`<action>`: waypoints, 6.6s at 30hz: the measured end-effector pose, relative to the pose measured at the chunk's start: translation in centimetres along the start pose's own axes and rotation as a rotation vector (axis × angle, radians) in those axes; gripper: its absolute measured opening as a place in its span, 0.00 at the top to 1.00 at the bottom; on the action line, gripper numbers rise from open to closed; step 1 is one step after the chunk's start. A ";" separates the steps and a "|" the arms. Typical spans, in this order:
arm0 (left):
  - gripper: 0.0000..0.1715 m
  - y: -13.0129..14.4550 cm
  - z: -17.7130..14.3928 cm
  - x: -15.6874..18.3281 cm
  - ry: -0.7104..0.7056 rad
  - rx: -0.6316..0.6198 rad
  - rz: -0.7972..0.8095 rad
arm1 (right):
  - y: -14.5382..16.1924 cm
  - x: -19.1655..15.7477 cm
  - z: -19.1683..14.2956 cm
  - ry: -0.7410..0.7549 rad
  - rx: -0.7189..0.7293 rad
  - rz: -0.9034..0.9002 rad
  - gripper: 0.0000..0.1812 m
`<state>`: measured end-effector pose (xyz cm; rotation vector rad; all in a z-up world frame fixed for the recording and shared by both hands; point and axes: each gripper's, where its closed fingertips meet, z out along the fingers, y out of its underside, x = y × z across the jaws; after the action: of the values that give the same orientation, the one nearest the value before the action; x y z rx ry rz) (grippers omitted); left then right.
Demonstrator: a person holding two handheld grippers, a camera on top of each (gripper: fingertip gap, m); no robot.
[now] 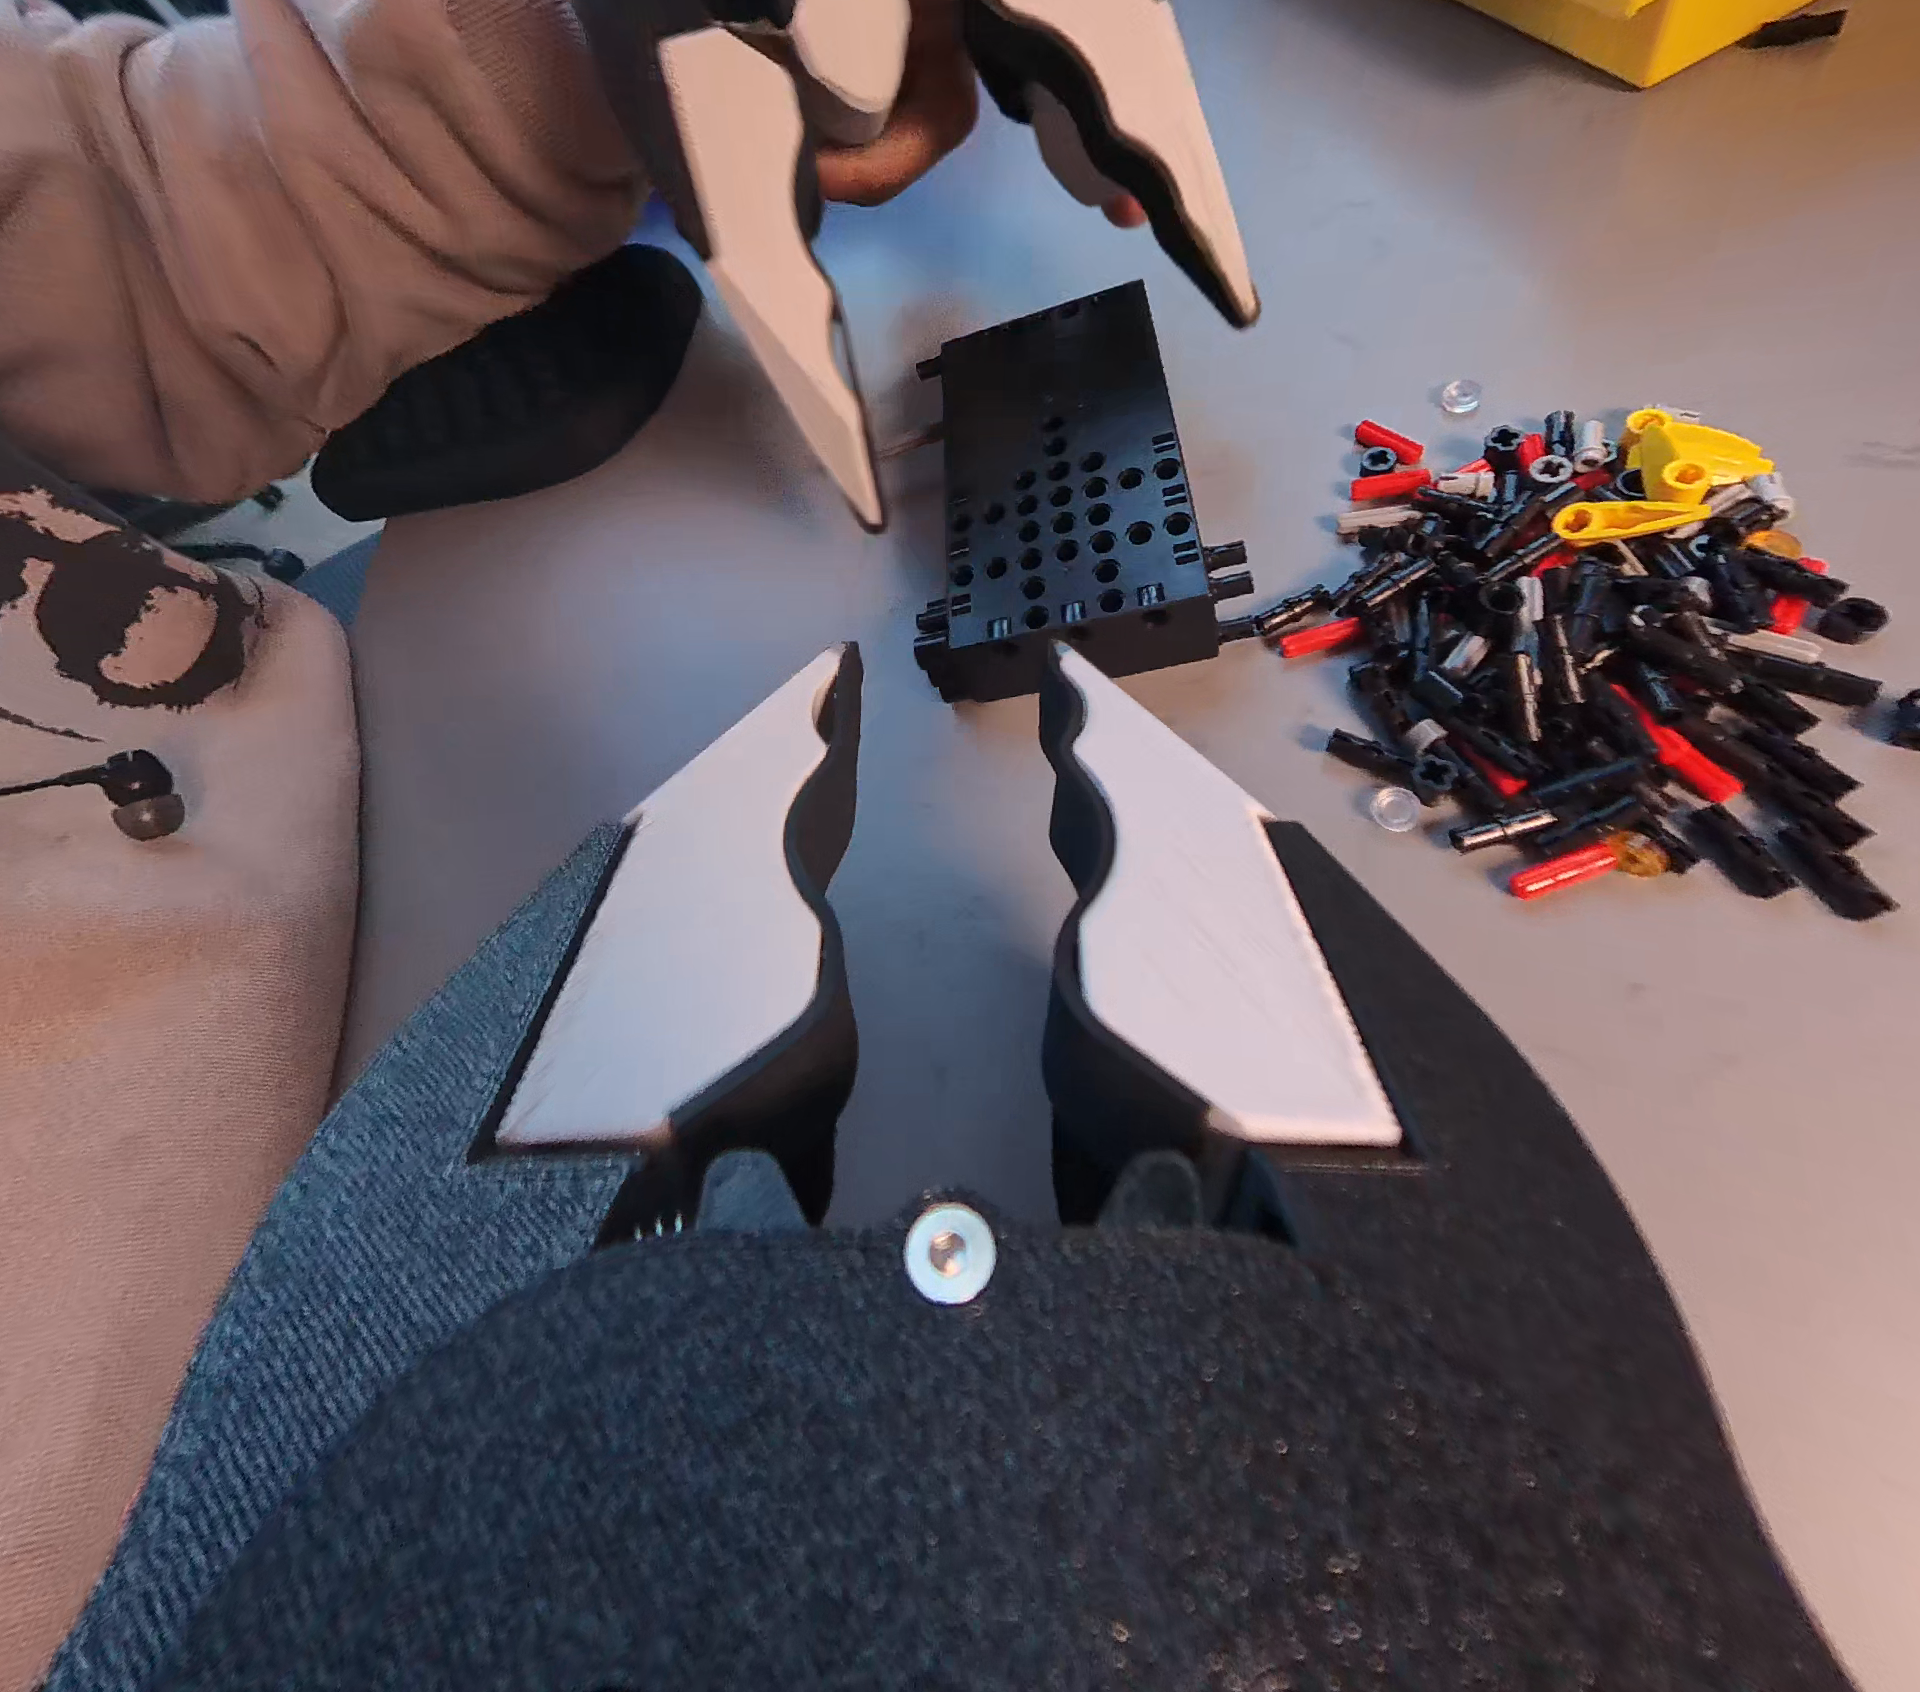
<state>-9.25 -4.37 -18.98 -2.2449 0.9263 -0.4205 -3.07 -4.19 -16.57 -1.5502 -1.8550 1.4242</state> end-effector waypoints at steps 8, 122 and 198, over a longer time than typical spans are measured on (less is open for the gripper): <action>0.64 -0.9 -0.7 0.7 -0.008 0.086 -0.103 | -1.7 1.4 -1.9 0.107 0.085 -0.050 0.72; 0.85 -9.3 -7.0 4.9 0.307 0.867 -0.467 | -8.2 -4.5 -2.0 -0.304 0.367 -0.144 0.98; 0.85 -9.0 -6.8 5.9 0.233 0.876 -0.333 | -10.3 -4.6 -2.3 -0.336 0.572 -0.020 0.96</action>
<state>-4.09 -6.99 -7.59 -1.5356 0.3390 -1.0274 -5.28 -6.17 -5.48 -1.0557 -1.4152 2.0715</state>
